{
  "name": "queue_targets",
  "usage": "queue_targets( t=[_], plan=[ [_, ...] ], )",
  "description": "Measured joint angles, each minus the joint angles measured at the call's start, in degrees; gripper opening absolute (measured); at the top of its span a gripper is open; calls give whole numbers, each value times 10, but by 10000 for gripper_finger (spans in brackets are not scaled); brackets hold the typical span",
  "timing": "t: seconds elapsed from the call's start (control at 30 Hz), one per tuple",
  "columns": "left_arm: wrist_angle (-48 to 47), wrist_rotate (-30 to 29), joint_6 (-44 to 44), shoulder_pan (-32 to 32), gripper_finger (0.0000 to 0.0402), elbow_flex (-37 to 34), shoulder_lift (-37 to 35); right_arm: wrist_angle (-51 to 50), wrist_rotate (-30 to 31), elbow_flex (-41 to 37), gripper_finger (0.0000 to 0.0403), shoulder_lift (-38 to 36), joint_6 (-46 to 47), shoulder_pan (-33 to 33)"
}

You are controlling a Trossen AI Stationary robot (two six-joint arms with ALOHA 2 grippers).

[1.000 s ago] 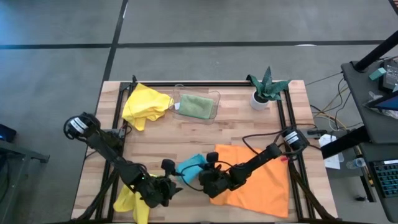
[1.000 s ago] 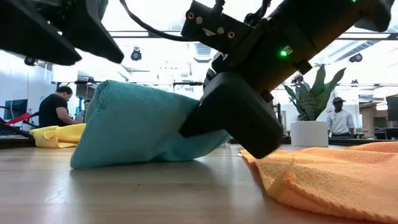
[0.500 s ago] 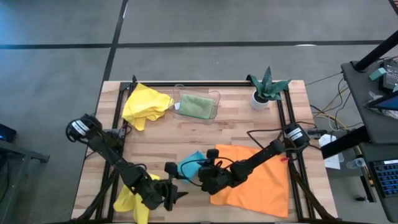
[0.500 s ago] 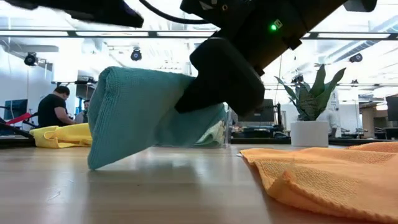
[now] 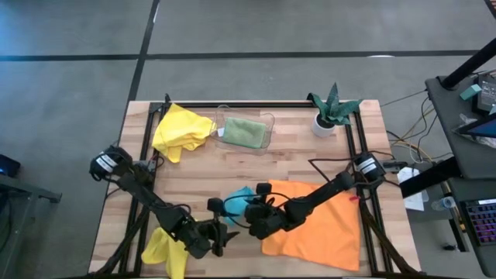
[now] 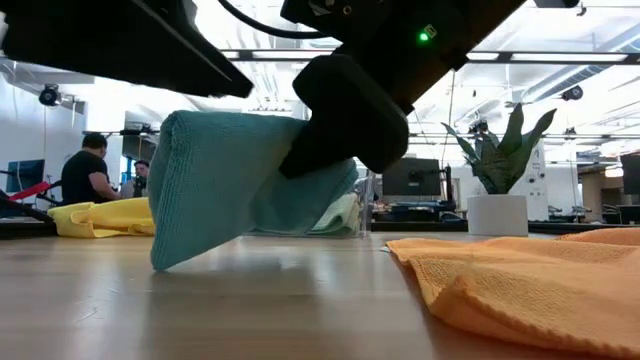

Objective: Fold microfiber towels
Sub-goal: Put the blue folded towel into the transparent bin

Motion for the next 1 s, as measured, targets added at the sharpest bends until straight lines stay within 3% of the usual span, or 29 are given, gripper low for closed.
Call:
queue_targets(
  t=[0.33,0.77,0.9,1.0],
  plan=[
    [-52,-52,-66,1,270,8,26,-12,-1,4,15,0,5,-3],
    [-155,-58,-160,1,269,7,41,-70,-12,49,15,0,6,-3],
    [-161,-72,-159,3,246,8,41,-90,-15,55,15,0,8,-3],
    [-187,-102,-158,4,206,9,41,-103,-22,56,15,0,12,-3]
  ],
)
